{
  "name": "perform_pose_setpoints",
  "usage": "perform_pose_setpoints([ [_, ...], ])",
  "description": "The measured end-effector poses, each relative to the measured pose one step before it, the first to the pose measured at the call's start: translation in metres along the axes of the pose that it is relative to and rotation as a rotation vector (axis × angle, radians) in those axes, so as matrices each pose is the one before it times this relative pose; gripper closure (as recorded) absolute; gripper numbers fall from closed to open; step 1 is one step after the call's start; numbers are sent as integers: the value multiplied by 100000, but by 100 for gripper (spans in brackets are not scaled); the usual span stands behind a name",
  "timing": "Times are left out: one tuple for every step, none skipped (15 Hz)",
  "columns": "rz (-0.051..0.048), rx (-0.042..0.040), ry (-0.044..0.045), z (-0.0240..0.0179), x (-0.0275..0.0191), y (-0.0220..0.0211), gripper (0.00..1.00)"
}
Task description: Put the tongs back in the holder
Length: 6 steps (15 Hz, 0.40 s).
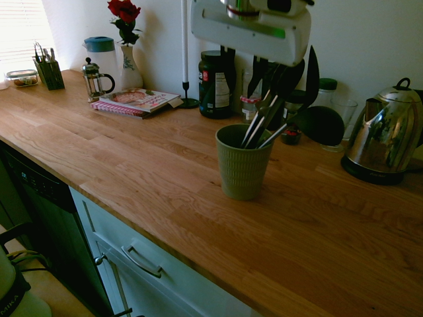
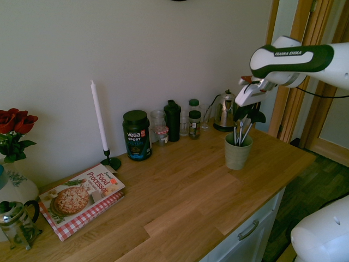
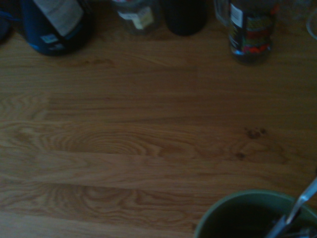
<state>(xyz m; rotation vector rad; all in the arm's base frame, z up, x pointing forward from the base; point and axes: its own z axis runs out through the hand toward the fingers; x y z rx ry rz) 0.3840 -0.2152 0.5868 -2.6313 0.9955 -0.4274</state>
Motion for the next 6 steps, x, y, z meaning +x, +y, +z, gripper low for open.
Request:
perform_pose_setpoints([
  [-2182, 29, -1279, -1958, -1393, -1470, 0],
  [-836, -2319, -2674, -1538, -1788, -1619, 0],
  [77, -4942, -3601, -573, -1837, -1485, 0],
  [-46, -6034, -3619, 506, -1606, -1553, 0],
  [-1033, -5282, -3175, 1308, -1180, -1730, 0],
  [-2128, -4396, -4043, 2451, -1038, -1826, 0],
])
